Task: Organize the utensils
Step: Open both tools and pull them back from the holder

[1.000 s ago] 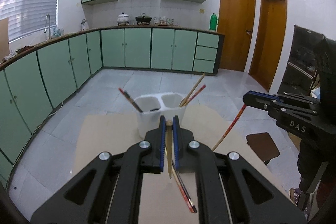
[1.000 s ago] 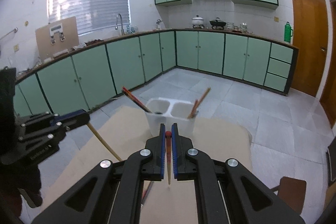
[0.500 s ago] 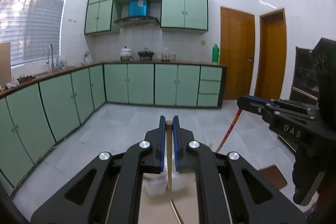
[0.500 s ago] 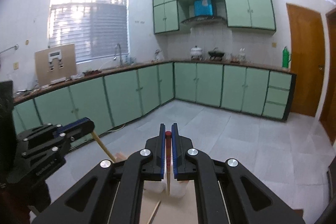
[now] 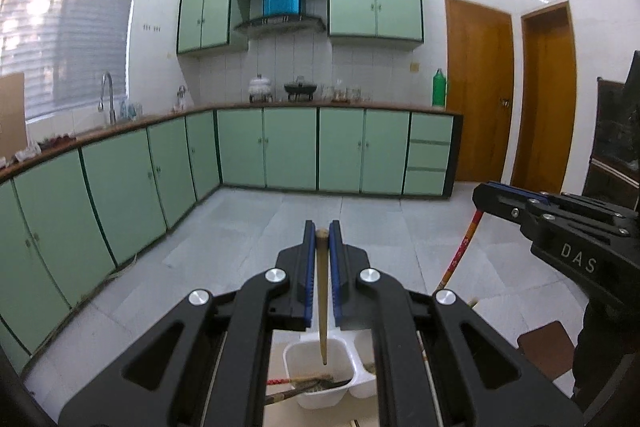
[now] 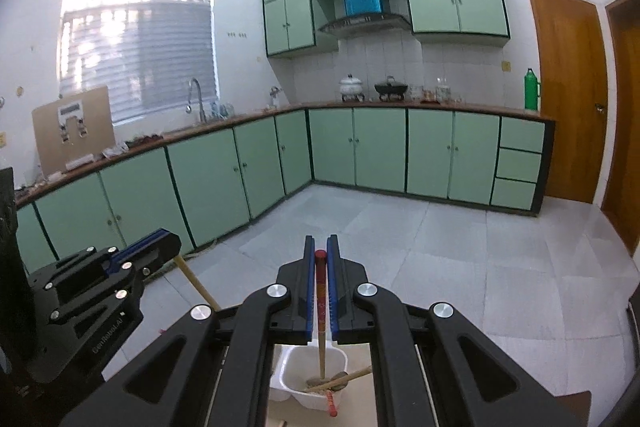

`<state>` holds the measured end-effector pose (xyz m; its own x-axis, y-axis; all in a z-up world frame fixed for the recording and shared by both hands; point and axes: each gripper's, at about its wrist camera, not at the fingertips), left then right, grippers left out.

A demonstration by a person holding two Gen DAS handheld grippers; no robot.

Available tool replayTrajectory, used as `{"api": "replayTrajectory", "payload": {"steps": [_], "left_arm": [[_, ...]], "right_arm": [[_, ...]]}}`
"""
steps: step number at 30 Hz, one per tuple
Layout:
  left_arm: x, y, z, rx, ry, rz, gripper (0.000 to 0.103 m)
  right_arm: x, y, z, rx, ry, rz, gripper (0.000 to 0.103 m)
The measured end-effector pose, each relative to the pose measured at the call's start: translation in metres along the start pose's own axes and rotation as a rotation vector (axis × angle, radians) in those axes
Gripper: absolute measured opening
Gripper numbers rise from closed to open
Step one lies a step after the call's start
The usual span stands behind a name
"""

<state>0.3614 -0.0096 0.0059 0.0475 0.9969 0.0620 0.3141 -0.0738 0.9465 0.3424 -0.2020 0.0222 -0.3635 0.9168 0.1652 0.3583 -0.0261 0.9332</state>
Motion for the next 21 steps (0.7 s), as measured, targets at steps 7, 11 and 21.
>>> {"api": "replayTrajectory", "payload": {"steps": [7,11,21], "left_arm": [[0.008,-0.025,0.025,0.096,-0.008,-0.003,0.009],[0.020,-0.030,0.015,0.083,-0.008,0.002,0.018],[0.041,-0.044,-0.049,0.033,-0.012,-0.026,0.068]], "right_arm": [[-0.006,-0.029,0.029,0.093,-0.002,0.022,0.008],[-0.013,-0.037,0.025,0.096,-0.046,0.026,0.030],[-0.010,-0.052,-0.036,0.040,-0.155,-0.013,0.085]]}}
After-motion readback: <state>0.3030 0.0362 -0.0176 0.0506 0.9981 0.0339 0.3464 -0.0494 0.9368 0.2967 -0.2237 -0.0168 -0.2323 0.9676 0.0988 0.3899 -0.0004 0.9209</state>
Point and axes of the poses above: each gripper's, at about its wrist camera, not at the fingertips, and z roughly the way its jaws point, x to its left, y to its top, and after that the axes turned 12 degrees about y, right-handed
